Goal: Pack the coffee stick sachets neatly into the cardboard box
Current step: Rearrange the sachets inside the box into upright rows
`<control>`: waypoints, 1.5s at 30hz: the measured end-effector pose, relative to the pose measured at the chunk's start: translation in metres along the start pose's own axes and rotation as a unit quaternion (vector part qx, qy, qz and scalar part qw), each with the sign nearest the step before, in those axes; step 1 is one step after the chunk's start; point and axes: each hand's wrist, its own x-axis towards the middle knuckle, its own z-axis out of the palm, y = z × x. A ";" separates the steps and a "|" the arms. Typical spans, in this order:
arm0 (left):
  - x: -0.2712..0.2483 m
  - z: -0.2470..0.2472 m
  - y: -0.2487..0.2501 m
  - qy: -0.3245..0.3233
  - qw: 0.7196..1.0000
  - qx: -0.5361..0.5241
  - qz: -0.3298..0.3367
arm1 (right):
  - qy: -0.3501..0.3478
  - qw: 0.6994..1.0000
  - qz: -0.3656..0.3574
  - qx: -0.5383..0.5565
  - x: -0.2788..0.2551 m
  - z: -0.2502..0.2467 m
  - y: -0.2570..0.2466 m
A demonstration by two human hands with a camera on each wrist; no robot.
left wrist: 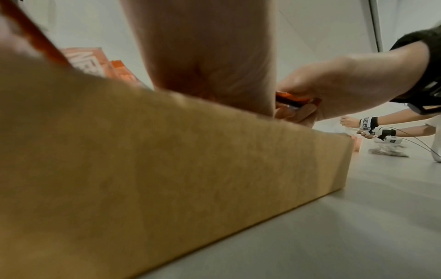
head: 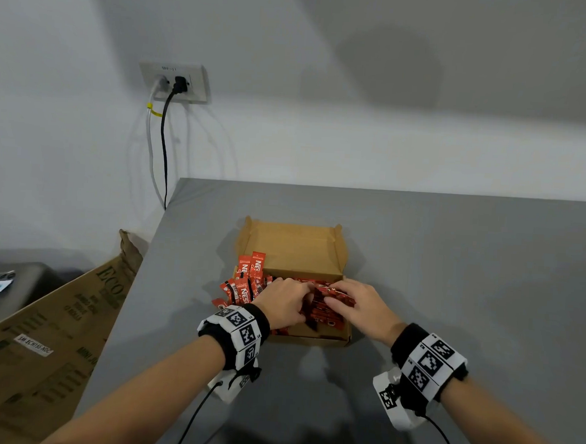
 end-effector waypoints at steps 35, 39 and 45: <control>-0.001 -0.004 0.002 -0.014 1.000 -0.024 -0.007 | 0.173 0.985 0.016 0.017 -0.001 0.000 0.002; 0.000 -0.004 0.001 -0.015 0.999 -0.028 -0.006 | 0.189 0.980 0.047 0.037 -0.002 -0.004 0.004; 0.000 -0.004 0.001 -0.011 0.999 -0.029 -0.007 | 0.159 0.975 0.072 0.138 -0.005 -0.005 -0.001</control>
